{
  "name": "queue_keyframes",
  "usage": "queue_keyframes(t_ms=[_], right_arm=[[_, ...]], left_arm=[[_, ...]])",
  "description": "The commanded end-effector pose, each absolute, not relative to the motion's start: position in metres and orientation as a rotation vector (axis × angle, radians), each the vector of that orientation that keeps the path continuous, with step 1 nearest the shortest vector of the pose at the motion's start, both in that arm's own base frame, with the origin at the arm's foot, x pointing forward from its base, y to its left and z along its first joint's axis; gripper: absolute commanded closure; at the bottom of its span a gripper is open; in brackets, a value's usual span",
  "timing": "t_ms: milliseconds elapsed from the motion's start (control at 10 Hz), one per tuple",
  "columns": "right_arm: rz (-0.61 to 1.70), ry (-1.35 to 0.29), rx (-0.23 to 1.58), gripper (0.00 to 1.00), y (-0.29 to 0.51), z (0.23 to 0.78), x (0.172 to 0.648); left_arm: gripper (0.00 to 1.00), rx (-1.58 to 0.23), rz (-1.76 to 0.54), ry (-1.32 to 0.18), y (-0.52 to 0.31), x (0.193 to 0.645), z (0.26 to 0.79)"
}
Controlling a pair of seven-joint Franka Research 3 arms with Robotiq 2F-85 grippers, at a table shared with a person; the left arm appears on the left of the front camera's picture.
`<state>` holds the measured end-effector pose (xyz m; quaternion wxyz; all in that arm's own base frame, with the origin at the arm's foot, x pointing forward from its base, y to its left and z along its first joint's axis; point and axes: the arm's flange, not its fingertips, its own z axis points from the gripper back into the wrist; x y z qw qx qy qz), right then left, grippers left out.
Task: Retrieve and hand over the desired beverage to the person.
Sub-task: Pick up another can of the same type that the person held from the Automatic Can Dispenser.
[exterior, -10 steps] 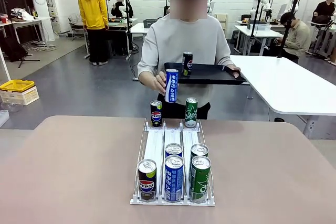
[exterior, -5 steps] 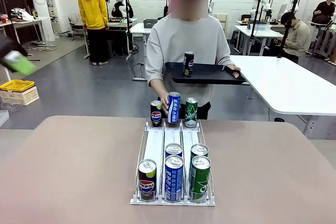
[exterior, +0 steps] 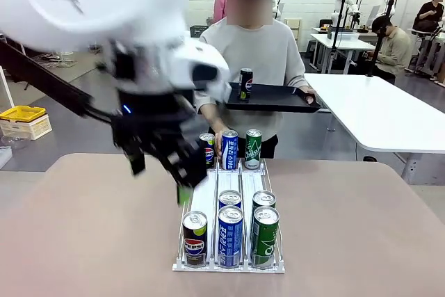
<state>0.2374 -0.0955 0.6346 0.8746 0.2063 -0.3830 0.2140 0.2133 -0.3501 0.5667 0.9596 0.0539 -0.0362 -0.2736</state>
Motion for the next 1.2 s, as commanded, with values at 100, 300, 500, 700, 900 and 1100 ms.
queue_keyframes(t_ms=[100,300,500,700,900,1100], right_arm=[[0.459,-0.804,0.451,0.0,-0.095,0.634,0.239],[0.459,-0.804,0.451,0.0,-0.095,0.634,0.239],[0.459,-0.804,0.451,0.0,-0.095,0.634,0.239],[0.459,-0.804,0.451,0.0,-0.095,0.634,0.239],[0.459,-0.804,0.451,0.0,-0.095,0.634,0.239],[0.459,-0.804,0.451,0.0,-0.095,0.634,0.239]], left_arm=[[0.0,0.075,-0.482,-0.111,-0.378,0.224,0.534],[0.0,-0.067,-0.416,-0.241,-0.396,0.235,0.531],[0.0,-0.124,-0.356,-0.272,-0.403,0.258,0.529],[0.0,-0.13,-0.319,-0.223,-0.406,0.278,0.524],[0.0,-0.14,-0.348,-0.239,-0.401,0.274,0.528],[0.0,-0.14,-0.348,-0.239,-0.401,0.274,0.528]])
